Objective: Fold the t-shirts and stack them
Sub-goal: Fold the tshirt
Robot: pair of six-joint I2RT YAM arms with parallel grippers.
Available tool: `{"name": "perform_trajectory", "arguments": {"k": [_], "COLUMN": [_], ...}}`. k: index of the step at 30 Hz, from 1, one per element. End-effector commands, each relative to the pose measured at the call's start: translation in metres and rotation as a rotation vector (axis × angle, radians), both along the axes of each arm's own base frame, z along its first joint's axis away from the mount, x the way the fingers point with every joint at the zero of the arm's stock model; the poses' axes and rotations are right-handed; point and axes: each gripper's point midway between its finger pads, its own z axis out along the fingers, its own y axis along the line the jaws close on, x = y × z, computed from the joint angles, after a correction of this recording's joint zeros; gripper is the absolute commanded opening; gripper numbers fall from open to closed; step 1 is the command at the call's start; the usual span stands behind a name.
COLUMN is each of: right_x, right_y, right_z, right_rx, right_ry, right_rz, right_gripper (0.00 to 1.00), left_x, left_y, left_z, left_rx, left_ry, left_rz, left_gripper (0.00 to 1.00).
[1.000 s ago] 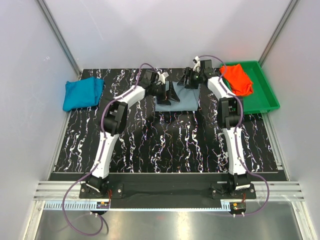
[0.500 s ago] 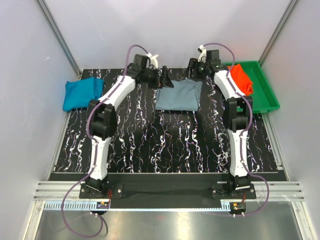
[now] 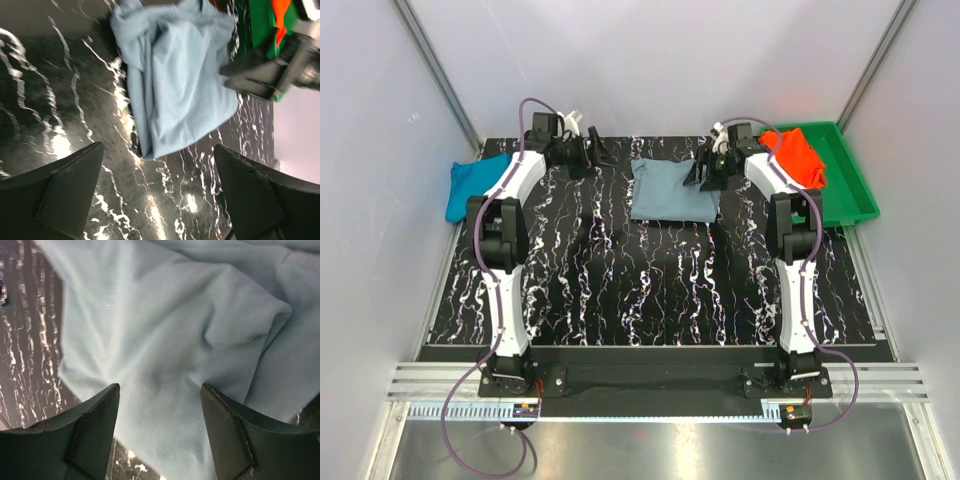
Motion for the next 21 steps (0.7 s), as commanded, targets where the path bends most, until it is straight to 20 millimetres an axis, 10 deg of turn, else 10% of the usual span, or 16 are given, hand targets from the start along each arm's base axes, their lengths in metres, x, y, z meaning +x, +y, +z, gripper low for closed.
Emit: {"name": "perform_trajectory", "arguments": {"k": [1, 21], "right_x": [0.008, -0.047], "right_y": [0.008, 0.011], "right_z": [0.0, -0.035], "right_rx": [0.041, -0.009], "right_ry": [0.016, 0.15], "right_rz": [-0.006, 0.061], "right_gripper": [0.73, 0.73], "left_x": [-0.016, -0.036], "left_y": [-0.021, -0.058], "left_z": [0.014, 0.006], "left_rx": [-0.046, -0.11], "left_ry": [-0.028, 0.06], "left_rz": [-0.091, -0.11], "left_gripper": [0.98, 0.98]}}
